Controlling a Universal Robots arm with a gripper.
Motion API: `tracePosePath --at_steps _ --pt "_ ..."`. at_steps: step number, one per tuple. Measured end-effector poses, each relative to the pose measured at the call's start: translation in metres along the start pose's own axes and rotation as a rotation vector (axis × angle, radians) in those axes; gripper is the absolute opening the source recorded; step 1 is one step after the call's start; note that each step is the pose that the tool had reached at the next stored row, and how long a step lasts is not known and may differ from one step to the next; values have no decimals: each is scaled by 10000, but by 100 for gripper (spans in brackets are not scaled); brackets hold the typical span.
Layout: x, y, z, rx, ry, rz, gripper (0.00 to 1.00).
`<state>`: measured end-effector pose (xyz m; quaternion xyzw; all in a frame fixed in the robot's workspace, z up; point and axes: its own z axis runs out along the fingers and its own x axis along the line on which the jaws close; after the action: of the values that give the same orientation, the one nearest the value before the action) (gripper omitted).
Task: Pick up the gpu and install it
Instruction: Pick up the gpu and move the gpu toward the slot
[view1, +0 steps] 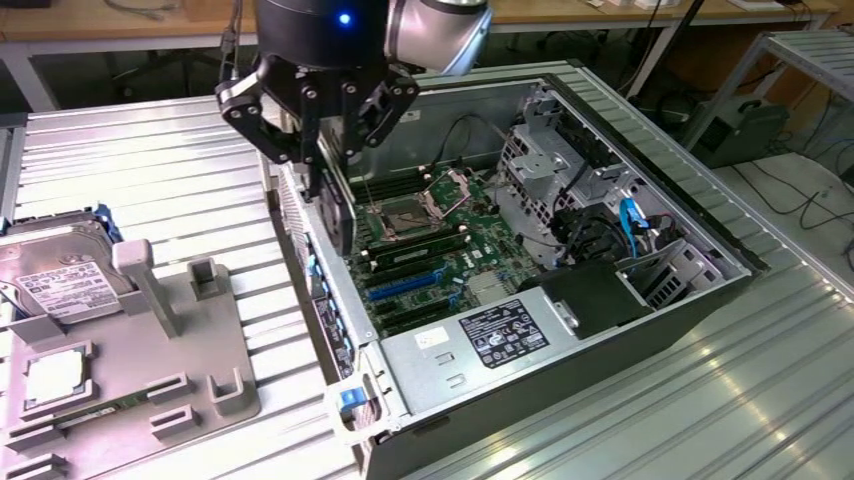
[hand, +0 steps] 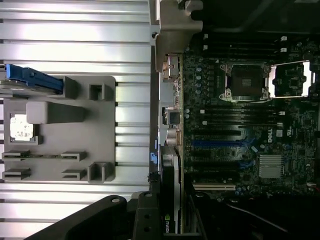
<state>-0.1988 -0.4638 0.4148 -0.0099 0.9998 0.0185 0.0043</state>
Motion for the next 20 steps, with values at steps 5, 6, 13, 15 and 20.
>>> tracePosePath --at_steps 5,6,13,15,20 --pt "-229 -3 3 -1 -1 1 27" --pt "-272 -3 4 -1 -1 0 27" --pt "-590 -5 9 -2 -2 1 27" --pt "-668 -6 10 -1 -1 0 27" --pt "-869 -9 14 -1 -1 -1 27"
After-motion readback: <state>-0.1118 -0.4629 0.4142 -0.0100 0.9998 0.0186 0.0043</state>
